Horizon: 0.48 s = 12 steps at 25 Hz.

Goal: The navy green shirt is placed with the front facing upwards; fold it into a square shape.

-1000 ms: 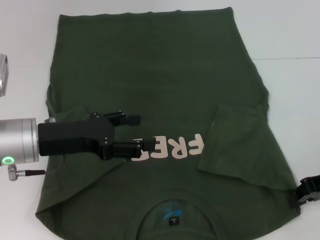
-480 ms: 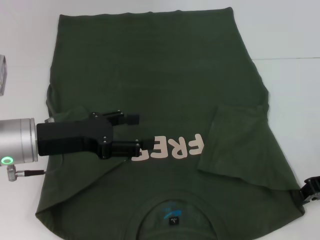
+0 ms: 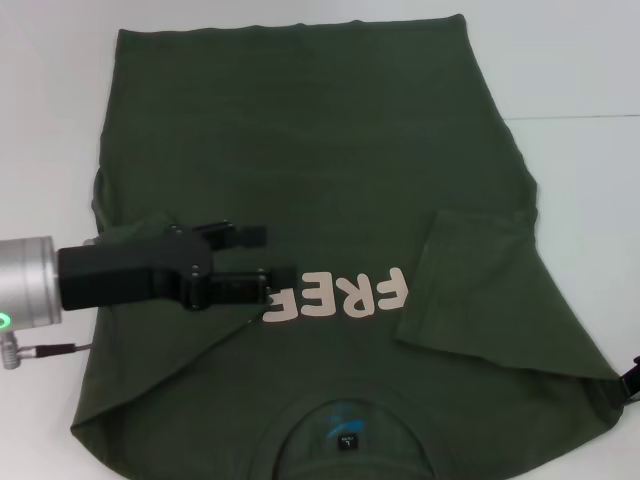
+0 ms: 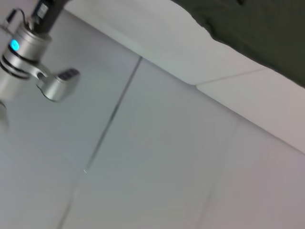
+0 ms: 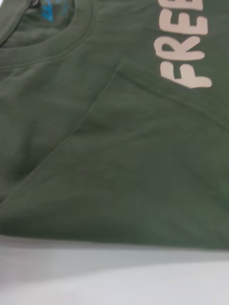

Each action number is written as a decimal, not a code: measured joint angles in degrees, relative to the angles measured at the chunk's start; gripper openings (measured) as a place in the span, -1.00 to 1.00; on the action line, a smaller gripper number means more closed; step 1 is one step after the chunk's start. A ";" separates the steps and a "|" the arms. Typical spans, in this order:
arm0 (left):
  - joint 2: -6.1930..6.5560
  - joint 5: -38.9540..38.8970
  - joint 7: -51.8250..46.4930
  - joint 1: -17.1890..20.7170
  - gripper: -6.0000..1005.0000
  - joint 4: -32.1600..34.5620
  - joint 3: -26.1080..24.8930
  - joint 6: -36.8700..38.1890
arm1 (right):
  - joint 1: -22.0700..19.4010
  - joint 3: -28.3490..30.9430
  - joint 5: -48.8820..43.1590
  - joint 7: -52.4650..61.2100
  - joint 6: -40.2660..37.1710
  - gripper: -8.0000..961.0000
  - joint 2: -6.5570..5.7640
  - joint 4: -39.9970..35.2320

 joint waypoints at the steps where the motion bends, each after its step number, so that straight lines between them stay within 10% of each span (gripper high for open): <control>1: 0.09 -0.59 -0.82 0.38 0.82 0.42 -0.04 0.04 | 0.00 0.63 0.00 -0.60 -0.23 -0.90 0.03 0.00; 12: 0.25 0.82 -18.18 4.39 0.82 8.57 -1.28 1.32 | -0.01 4.66 -0.01 -6.03 -0.49 -0.92 0.64 0.35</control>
